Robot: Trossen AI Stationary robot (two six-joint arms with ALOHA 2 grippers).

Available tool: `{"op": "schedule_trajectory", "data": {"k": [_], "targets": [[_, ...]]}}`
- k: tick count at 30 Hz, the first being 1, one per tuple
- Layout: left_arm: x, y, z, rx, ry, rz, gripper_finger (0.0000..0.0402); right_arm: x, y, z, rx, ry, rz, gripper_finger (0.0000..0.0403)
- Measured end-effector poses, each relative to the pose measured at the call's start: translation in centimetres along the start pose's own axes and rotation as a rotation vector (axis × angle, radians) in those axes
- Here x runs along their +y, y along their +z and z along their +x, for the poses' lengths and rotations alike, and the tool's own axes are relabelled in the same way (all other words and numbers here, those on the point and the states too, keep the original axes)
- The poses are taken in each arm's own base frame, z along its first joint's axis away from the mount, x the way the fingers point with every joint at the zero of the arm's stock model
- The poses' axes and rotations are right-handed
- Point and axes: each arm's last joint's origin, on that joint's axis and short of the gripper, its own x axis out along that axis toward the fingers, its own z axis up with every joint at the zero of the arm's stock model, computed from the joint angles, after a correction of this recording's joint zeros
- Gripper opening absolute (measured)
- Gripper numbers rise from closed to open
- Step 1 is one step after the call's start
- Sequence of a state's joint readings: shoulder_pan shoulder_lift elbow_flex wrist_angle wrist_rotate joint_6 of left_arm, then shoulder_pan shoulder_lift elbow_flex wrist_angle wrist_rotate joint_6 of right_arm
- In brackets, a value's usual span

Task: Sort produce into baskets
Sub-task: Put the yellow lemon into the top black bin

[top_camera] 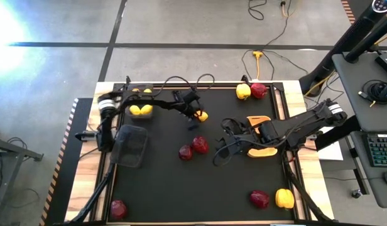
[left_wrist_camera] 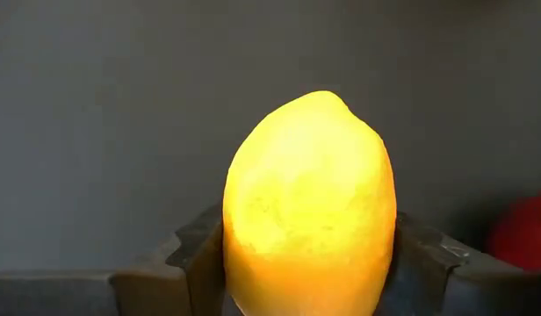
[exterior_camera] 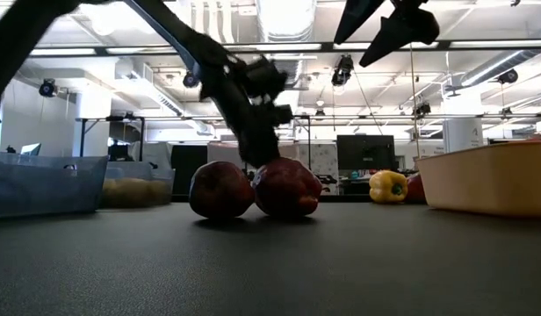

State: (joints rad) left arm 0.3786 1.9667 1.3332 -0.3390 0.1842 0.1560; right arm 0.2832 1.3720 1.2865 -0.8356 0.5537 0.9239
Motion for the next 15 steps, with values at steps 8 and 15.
{"op": "schedule_trajectory", "data": {"k": [8, 15], "targets": [[-1.5, -2.2, -9.7, -0.029, 0.231, -0.011, 0.0213, -0.8, 1.3, 0.8, -0.092, -0.077, -0.031, 0.0301], [-2.3, -9.8, -14.7, 0.121, 0.545, -0.174, 0.0213, -1.9, 4.7, 2.3, -0.197, -0.068, -0.103, 0.0297]]}}
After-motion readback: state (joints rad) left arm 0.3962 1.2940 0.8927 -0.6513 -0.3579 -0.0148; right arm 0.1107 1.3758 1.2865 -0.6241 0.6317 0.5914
